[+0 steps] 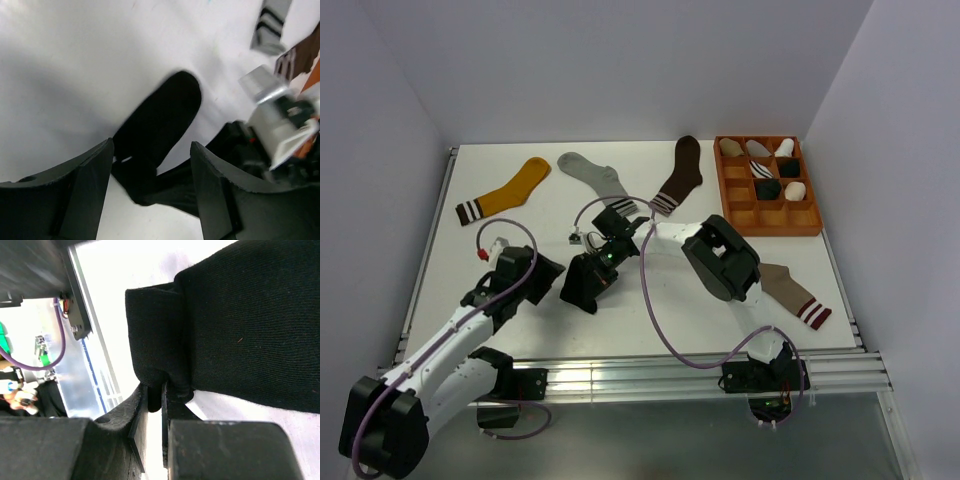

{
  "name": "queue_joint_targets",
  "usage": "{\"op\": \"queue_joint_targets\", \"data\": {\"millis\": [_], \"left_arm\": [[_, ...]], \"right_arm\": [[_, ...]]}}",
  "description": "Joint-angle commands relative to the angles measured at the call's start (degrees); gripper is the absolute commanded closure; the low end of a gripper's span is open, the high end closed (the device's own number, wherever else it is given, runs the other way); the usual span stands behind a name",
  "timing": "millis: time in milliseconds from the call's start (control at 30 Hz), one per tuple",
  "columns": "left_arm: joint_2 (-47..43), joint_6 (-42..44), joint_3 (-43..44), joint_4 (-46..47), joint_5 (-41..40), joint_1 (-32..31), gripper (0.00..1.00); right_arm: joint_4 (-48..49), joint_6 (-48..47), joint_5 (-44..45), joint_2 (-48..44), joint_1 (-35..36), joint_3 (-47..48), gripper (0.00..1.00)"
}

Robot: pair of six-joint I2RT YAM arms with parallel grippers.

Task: Roll the socks
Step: Roll the sock at the center of the board.

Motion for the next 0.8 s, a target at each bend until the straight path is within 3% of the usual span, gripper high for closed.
{"op": "queue_joint_targets", "data": {"millis": [0, 133, 433, 633, 767], "left_arm": [[-1.82, -5.28, -6.63, 3.68, 5.95, -0.06, 0.32], [-2.26, -8.19, -11.31, 8.79, 7.72, -2.16, 0.37], [-1.65, -9.78, -14.57, 10.55, 6.67, -3.66, 0.48], [1.07, -8.99, -14.66, 11.08, 5.00, -3.66, 0.67], [8.44, -5.22, -10.98, 13.01, 4.03, -3.66, 0.79]], "right_arm": [[-2.12, 1.37, 7.19, 3.88, 1.03, 0.02, 1.00], [-1.77, 3.65, 7.62, 4.24, 1.12, 0.11, 1.00], [-0.19, 6.46, 7.98, 4.50, 0.94, -0.24, 1.00], [2.44, 8.75, 8.50, 3.10, 0.77, -2.17, 1.00], [3.94, 9.46, 12.18, 0.46, 0.85, -4.72, 0.99]]}}
